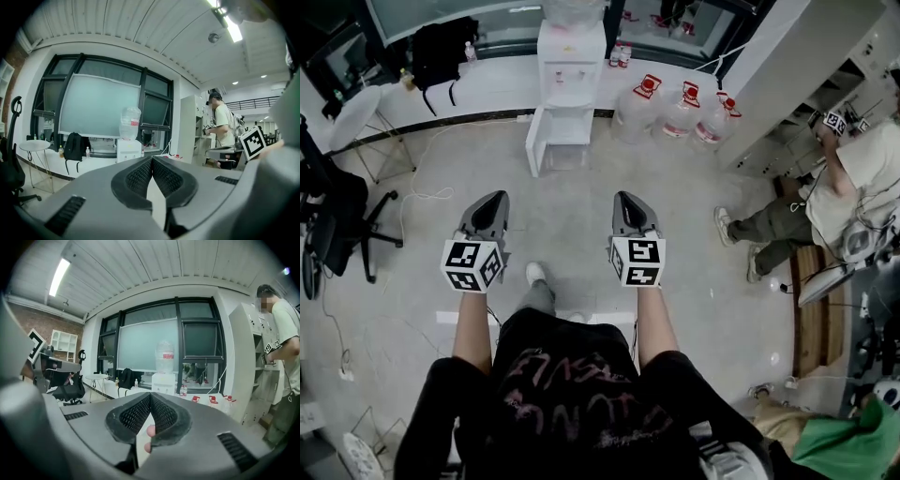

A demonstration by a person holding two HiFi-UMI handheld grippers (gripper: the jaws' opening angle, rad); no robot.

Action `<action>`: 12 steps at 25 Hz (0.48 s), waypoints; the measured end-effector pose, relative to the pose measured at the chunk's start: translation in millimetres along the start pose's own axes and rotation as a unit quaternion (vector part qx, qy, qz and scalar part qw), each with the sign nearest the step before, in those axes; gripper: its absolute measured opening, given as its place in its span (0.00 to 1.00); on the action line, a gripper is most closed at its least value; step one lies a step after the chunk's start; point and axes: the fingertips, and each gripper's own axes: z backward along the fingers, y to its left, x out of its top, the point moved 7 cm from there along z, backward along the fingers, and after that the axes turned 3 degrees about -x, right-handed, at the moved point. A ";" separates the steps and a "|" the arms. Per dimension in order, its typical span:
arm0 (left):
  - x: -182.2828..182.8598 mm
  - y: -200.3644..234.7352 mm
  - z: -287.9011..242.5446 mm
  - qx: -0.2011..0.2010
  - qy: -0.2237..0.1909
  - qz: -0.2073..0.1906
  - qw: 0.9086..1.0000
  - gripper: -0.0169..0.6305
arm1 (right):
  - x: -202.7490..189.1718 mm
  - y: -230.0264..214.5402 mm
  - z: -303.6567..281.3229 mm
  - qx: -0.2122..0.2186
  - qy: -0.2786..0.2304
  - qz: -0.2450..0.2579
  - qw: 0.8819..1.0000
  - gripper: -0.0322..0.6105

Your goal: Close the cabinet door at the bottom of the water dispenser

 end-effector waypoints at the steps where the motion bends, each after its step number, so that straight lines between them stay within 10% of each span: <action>1: -1.3 2.7 -3.8 -0.001 0.003 0.000 1.000 0.05 | -1.1 -0.8 -4.6 0.000 0.002 -0.002 1.000 0.07; 12: -12.0 64.5 -86.2 -0.001 0.026 0.022 0.999 0.05 | -2.3 -14.4 -103.7 0.001 0.024 -0.003 1.000 0.07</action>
